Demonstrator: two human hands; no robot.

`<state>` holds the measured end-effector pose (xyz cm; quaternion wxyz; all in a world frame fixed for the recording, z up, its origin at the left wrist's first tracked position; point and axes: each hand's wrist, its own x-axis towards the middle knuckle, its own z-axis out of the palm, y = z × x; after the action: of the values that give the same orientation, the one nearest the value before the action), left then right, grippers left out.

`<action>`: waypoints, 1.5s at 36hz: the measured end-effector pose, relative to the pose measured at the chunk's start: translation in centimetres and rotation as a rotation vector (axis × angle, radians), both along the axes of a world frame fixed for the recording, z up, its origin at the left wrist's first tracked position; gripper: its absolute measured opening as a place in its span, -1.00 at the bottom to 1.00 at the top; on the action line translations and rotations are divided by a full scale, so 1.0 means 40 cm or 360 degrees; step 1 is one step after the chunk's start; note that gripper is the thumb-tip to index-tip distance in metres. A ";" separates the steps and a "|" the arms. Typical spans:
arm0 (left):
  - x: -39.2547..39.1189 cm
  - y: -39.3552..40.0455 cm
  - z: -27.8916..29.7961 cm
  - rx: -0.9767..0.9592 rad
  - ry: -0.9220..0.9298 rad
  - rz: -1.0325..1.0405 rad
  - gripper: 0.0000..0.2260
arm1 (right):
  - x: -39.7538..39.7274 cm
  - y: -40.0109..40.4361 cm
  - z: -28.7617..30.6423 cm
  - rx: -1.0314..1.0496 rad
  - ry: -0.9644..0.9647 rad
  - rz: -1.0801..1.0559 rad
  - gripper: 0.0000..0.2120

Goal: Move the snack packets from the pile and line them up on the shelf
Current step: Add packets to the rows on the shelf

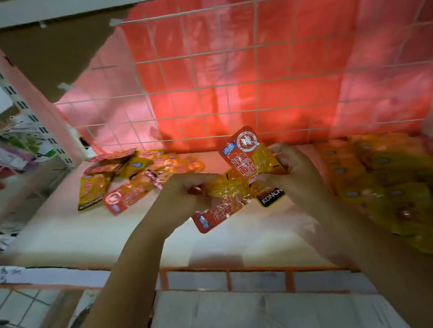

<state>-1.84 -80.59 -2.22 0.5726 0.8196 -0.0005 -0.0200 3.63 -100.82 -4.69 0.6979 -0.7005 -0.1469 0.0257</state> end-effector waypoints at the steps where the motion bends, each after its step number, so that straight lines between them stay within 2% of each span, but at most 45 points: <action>1: 0.001 -0.032 -0.003 0.0014 0.0001 -0.0041 -0.57 | -0.006 -0.037 0.002 -0.0009 -0.0006 -0.0022 -0.57; 4: -0.002 -0.131 -0.011 -0.0025 0.0058 -0.0124 -0.62 | -0.024 -0.146 0.002 0.0029 0.0034 0.0005 -0.58; 8: -0.012 -0.271 -0.023 -0.0135 0.0053 -0.0180 -0.59 | -0.054 -0.293 -0.003 -0.0003 0.0099 0.0057 -0.62; 13: -0.012 -0.442 -0.043 -0.0337 -0.0079 0.0028 -0.74 | -0.092 -0.447 -0.004 0.0088 0.0097 -0.0111 -0.61; 17: -0.001 -0.573 -0.047 -0.0867 -0.0115 0.0401 -0.79 | -0.116 -0.544 -0.014 0.0311 0.0108 -0.0347 -0.62; 20: 0.001 -0.672 -0.053 -0.1289 0.0002 0.0400 -0.83 | -0.126 -0.600 -0.019 0.0406 0.0148 -0.0460 -0.64; 22: -0.001 -0.734 -0.063 -0.1433 0.0070 0.0333 -0.84 | -0.132 -0.630 -0.023 0.0453 0.0182 -0.0498 -0.64; 25: 0.002 -0.810 -0.071 -0.1460 0.0115 0.0328 -0.78 | -0.139 -0.673 -0.032 0.0500 0.0186 -0.0571 -0.65; 31: 0.025 -0.855 -0.057 -0.1382 0.0021 0.0459 -0.81 | -0.134 -0.787 -0.047 0.0308 0.0116 -0.0826 -0.66; 33: 0.031 -0.853 -0.052 -0.1322 0.0007 0.0454 -0.80 | -0.127 -0.822 -0.053 0.0068 0.0102 -0.0967 -0.55; 35: 0.035 -0.849 -0.053 -0.1251 0.0032 0.0453 -0.76 | -0.119 -0.844 -0.062 -0.0304 0.0053 -0.1002 -0.38; 38: 0.039 -0.848 -0.064 -0.1173 0.0103 0.0412 -0.71 | -0.111 -0.847 -0.075 -0.0772 0.0067 -0.0810 -0.29; 42: 0.040 -0.847 -0.072 -0.1189 0.0189 0.0328 -0.64 | -0.097 -0.832 -0.085 -0.1255 0.0011 -0.0593 -0.37; 46: 0.038 -0.839 -0.073 -0.1094 0.0163 0.0279 -0.67 | -0.074 -0.821 -0.075 -0.1685 -0.0104 -0.0581 -0.50; 52: 0.033 -0.835 -0.079 -0.1040 0.0144 0.0268 -0.71 | -0.009 -0.820 -0.095 -0.2082 -0.0304 -0.0574 -0.75; 54: 0.031 -0.833 -0.083 -0.1024 0.0142 0.0249 -0.71 | 0.003 -0.816 -0.086 -0.2238 -0.0272 -0.0587 -0.81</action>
<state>-0.59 -113.90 -5.56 0.8012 0.5927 0.0811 -0.0106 3.74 -133.45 -8.14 0.0624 -0.9959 -0.0292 -0.0587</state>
